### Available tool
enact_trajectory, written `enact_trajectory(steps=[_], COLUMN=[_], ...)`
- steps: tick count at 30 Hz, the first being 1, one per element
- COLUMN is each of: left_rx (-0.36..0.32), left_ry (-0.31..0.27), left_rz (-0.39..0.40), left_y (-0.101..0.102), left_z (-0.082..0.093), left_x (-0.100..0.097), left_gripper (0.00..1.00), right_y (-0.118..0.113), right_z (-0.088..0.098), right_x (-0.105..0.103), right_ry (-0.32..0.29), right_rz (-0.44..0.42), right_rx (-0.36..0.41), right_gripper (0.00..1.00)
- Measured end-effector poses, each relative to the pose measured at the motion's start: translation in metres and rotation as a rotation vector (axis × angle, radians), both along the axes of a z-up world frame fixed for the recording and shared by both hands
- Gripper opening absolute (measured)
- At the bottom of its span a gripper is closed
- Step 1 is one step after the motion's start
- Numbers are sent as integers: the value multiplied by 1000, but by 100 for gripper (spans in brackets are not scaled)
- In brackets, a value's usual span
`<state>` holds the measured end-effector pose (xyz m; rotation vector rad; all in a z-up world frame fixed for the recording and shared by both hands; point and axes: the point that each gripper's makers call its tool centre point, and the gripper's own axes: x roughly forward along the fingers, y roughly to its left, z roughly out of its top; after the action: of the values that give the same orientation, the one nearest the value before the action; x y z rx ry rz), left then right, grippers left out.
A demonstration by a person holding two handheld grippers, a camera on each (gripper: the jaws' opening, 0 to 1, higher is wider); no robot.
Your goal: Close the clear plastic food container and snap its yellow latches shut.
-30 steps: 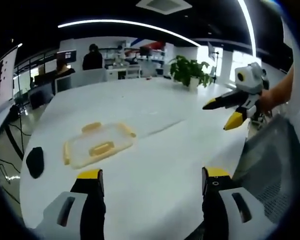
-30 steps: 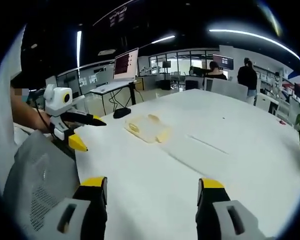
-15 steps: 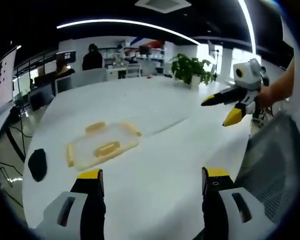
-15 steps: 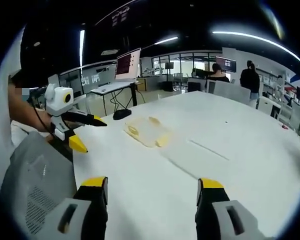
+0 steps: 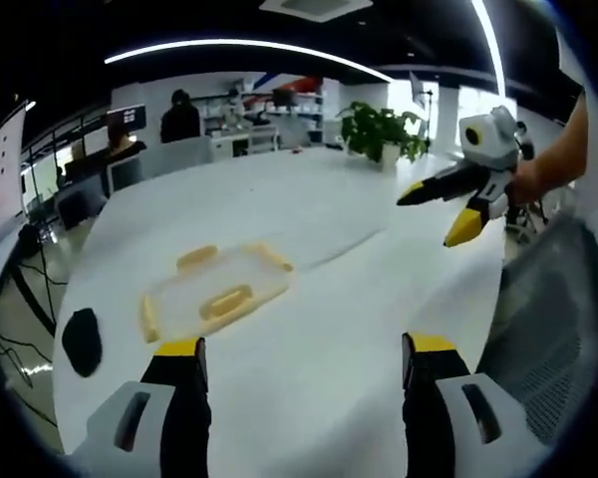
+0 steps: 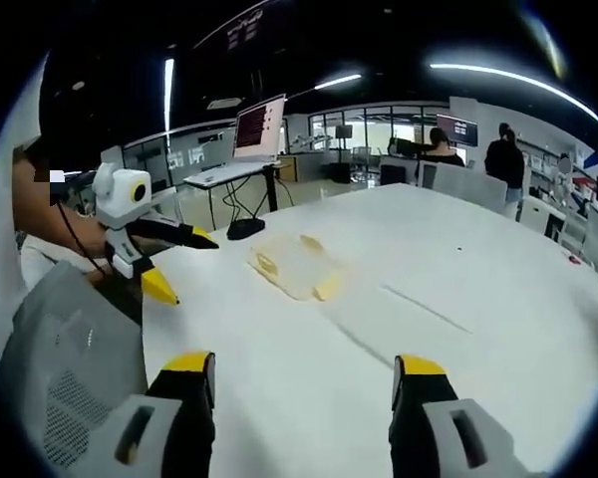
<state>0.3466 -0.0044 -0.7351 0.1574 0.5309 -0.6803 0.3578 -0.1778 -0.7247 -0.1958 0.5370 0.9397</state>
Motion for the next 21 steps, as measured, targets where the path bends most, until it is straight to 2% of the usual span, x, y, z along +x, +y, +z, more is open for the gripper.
enact_trajectory(steps=[12,21], left_rx=[16,37], left_ry=[11,7], left_rz=[-9,-16], left_y=[5,13], left_z=[-7,-7], left_x=[6,17], left_gripper=[78,77], right_y=[8,7], right_z=[-2,-4], right_x=[14,32], right_ry=[-9,-17], right_rz=[22,22], right_rx=[-8,-20], right_gripper=[71,70])
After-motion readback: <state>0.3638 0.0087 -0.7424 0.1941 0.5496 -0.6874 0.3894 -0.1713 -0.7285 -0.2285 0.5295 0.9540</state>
